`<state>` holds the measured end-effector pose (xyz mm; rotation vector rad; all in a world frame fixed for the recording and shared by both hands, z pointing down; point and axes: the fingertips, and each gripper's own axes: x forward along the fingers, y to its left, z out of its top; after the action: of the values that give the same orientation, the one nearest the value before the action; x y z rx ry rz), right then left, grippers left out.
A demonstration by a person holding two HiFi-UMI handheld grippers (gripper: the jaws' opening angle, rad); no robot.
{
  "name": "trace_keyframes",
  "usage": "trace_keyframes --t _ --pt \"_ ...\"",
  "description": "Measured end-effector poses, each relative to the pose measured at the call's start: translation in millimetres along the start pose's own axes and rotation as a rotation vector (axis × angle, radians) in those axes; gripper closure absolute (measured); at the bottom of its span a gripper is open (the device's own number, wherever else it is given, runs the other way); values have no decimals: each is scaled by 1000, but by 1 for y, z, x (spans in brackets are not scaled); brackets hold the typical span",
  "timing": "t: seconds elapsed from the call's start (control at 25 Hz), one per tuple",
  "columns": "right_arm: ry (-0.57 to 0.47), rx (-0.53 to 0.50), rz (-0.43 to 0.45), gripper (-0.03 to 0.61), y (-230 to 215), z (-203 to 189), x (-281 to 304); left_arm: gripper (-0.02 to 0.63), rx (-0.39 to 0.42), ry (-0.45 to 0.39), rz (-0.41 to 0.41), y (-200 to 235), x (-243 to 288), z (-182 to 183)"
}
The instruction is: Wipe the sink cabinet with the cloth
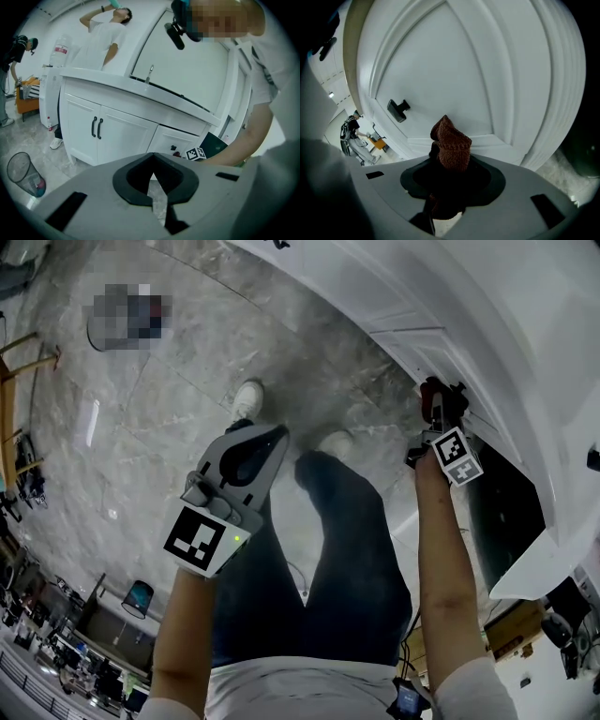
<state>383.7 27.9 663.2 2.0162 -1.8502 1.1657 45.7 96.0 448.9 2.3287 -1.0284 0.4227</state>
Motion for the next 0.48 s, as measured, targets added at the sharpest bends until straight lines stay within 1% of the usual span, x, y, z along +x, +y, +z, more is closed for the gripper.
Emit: trace_keyframes --t 0.08,0.24,0.48 --pt "-12 11 -21 431 -13 1 -7 603 9 7 -21 -7 4 0" --pt "-50 67 -89 431 -45 4 -24 603 27 22 -59 -17 14 0" --pt "-74 86 -160 431 -84 8 -50 603 63 36 -121 -31 29 3"
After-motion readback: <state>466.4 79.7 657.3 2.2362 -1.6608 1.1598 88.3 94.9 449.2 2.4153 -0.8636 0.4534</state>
